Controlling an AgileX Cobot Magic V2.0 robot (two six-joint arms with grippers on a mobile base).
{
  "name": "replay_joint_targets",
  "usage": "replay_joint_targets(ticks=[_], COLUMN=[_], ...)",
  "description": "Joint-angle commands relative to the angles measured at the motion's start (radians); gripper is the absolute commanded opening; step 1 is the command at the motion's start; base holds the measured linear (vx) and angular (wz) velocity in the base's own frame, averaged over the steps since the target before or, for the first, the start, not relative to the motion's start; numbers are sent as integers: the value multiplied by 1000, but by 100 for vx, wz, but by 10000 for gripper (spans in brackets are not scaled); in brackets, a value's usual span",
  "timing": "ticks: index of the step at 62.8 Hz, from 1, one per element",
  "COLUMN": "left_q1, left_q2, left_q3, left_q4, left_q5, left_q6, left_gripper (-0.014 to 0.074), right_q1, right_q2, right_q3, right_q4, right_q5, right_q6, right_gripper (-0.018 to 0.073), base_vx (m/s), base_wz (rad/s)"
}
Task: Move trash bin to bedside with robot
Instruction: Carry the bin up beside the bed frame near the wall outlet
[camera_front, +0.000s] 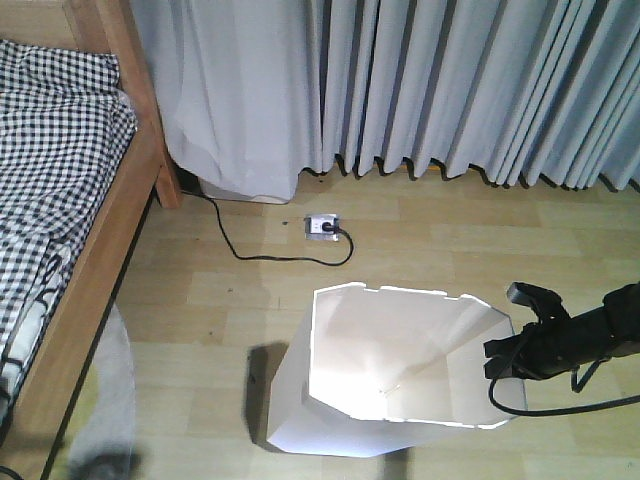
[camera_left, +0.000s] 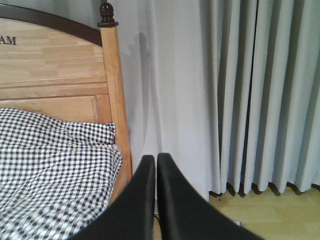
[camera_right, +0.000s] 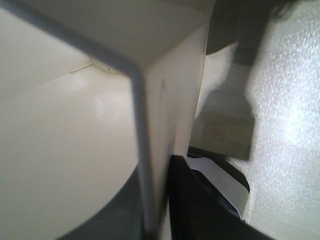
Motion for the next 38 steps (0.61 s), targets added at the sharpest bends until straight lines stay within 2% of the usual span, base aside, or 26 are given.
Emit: replay_joint_targets(ticks=[1,38], left_q1=[-6,-6], left_q2=[-8,-8], left_q3=[12,12], left_q4=[-9,-9], left_q5=[-74,-74], left_q6=[-14,-14], left_gripper=[-6,-6], right_q1=[-2,-2], right_q2=[-71,-71], right_q3=[-6,-6], right_q4=[29,29], right_q5=[242,242], right_q6=[-2,-2], right_gripper=[-4,-4], base_vx=[18,18], base_wz=[-2,-2])
